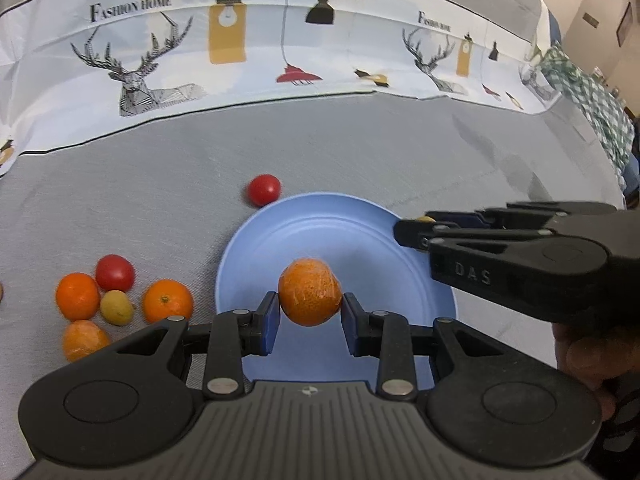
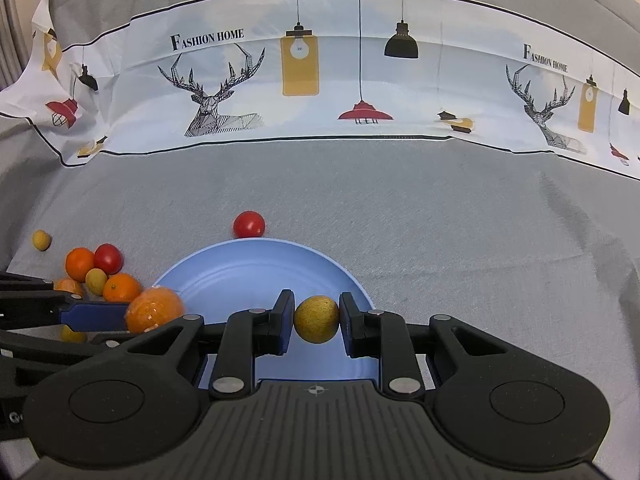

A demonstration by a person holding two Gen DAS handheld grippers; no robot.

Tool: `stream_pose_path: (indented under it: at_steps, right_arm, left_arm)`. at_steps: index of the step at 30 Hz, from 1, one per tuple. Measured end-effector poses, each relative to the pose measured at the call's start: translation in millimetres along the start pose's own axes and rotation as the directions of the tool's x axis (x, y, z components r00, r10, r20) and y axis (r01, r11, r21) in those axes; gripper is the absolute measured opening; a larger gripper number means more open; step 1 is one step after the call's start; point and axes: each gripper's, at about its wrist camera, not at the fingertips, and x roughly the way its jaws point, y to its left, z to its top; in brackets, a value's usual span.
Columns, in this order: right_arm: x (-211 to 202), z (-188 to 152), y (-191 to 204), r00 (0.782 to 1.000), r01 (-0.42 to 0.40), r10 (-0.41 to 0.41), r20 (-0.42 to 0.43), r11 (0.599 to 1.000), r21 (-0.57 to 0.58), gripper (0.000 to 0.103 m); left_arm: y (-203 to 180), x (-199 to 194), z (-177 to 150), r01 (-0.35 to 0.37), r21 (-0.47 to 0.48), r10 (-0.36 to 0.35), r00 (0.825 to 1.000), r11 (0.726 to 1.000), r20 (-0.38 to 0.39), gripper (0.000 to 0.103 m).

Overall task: Organize fruits
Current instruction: 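Carry the orange and yellow plum over the blue plate with both tools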

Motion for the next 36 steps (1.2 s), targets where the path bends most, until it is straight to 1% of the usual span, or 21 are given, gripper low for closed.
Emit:
stream_pose_path:
  at_steps: [6,36]
  right_arm:
    - [2.2,-0.7,1.3,1.0,0.004,-0.004,-0.007,1.0,-0.003,0.025]
    - [4.3,-1.2,3.5,1.0,0.008,-0.008,-0.016,1.0,-0.02,0.025]
  left_arm:
    - [-8.6,6.0,-4.2,0.001,0.048,0.0,1.0,0.999,-0.028,0.037]
    - [-10.1,5.4,-2.7,-0.005,0.052,0.006,0.999,0.999,-0.032,0.037]
